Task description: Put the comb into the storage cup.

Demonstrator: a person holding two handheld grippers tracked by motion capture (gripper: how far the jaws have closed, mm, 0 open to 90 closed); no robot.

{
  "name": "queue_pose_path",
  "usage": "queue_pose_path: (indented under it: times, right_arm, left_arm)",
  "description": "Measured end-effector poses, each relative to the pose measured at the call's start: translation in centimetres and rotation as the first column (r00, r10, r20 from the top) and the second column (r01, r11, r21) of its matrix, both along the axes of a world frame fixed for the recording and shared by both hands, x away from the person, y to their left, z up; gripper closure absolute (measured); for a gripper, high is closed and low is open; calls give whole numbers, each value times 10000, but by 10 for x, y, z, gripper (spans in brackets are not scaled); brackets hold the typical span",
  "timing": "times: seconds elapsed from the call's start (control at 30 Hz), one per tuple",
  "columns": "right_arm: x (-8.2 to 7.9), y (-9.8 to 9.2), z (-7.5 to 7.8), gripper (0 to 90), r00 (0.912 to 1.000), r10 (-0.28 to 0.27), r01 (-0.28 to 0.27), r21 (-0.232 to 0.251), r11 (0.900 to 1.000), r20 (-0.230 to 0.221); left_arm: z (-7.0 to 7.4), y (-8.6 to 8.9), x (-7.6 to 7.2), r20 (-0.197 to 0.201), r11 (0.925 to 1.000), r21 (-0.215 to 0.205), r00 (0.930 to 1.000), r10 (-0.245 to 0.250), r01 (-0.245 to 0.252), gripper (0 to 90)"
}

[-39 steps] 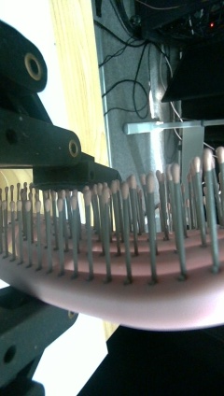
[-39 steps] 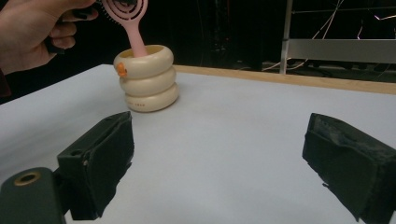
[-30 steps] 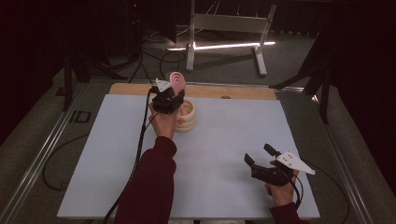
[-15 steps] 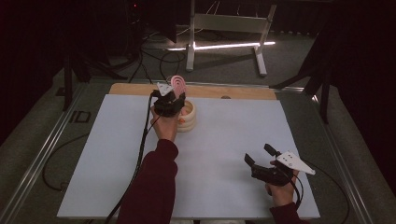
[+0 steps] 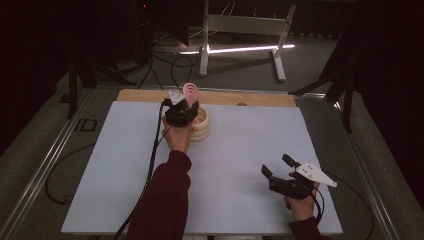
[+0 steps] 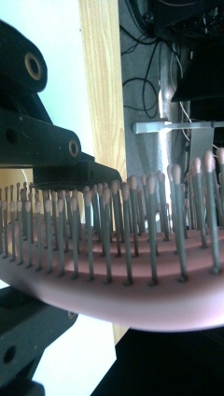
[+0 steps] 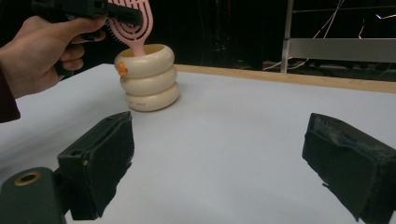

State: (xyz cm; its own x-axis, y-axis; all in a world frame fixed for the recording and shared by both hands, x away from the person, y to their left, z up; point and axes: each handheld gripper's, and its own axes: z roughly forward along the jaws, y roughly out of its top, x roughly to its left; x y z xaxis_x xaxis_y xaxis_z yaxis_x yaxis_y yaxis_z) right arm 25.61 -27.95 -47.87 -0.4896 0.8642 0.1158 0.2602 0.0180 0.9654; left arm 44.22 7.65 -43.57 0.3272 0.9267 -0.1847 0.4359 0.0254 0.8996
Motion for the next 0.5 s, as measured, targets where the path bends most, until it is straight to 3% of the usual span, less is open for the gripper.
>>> queue_pose_path:
  times: [0.5]
  right_arm:
    - [1,2,-1,89,10000,35,-35,-1,10000,-27]
  left_arm:
    - [-4,-1,-1,-32,9999,-110,10000,-49,48,641]
